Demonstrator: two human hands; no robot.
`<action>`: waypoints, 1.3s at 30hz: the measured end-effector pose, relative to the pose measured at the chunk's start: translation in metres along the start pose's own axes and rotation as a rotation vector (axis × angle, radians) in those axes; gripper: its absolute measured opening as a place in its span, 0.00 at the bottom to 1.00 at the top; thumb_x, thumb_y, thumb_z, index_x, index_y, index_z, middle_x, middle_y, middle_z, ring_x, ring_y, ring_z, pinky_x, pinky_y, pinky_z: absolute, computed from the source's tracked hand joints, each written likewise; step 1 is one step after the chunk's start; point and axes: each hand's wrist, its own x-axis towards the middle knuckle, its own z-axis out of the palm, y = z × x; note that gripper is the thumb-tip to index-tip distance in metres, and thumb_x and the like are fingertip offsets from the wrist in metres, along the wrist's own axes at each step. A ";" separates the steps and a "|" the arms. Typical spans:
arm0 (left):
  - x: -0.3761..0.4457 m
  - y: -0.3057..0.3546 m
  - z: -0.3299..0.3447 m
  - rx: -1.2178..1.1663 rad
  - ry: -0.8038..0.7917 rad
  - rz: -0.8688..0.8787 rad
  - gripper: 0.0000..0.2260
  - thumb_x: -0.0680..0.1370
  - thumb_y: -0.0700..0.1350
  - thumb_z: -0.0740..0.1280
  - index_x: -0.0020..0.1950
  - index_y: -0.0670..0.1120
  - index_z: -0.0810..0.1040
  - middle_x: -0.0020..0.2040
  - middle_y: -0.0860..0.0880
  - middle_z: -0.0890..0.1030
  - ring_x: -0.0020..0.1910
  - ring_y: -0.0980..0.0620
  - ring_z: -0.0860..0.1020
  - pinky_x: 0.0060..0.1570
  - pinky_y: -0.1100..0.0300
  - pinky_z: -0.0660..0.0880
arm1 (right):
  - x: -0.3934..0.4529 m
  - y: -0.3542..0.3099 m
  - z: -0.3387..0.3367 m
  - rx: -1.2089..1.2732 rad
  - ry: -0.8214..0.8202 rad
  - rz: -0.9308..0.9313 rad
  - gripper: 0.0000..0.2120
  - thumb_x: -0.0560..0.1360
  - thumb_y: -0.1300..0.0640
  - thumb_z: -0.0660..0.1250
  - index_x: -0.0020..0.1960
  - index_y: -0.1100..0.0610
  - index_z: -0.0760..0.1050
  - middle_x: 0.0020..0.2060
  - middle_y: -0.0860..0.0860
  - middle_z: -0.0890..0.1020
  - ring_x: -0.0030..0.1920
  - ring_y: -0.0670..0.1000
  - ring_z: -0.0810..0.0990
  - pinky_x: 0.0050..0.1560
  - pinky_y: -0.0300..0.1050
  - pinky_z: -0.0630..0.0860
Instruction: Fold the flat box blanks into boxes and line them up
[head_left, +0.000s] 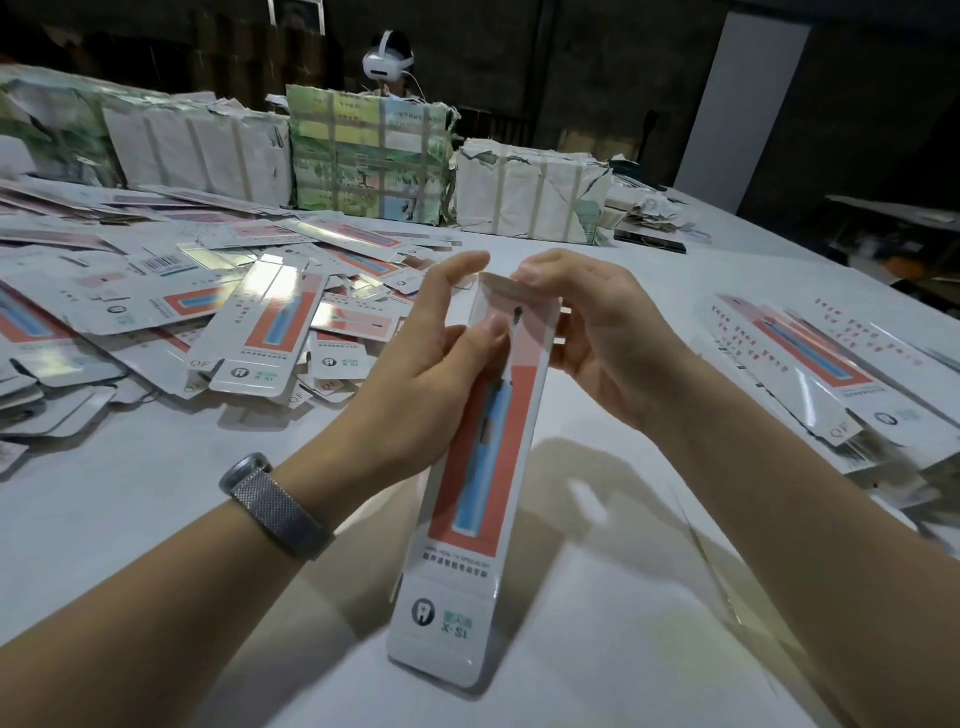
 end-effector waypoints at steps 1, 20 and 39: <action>0.000 0.000 0.000 0.006 -0.002 0.001 0.18 0.80 0.54 0.59 0.70 0.61 0.64 0.40 0.33 0.78 0.36 0.47 0.78 0.41 0.44 0.78 | 0.000 -0.001 -0.002 -0.005 -0.006 -0.003 0.05 0.72 0.57 0.68 0.38 0.52 0.80 0.34 0.49 0.81 0.35 0.49 0.79 0.36 0.44 0.78; -0.002 -0.001 0.001 -0.090 -0.008 0.045 0.11 0.84 0.45 0.57 0.66 0.54 0.66 0.35 0.52 0.83 0.30 0.57 0.78 0.32 0.66 0.75 | 0.001 0.000 -0.009 -0.188 0.061 -0.120 0.16 0.78 0.63 0.64 0.37 0.52 0.83 0.37 0.53 0.84 0.38 0.55 0.80 0.31 0.48 0.79; 0.004 -0.006 -0.001 -0.049 0.172 0.017 0.07 0.85 0.48 0.59 0.59 0.60 0.65 0.36 0.53 0.84 0.33 0.57 0.82 0.31 0.65 0.77 | -0.003 0.001 0.009 -0.837 0.209 -0.372 0.16 0.78 0.53 0.69 0.65 0.53 0.78 0.49 0.47 0.73 0.41 0.40 0.73 0.48 0.35 0.72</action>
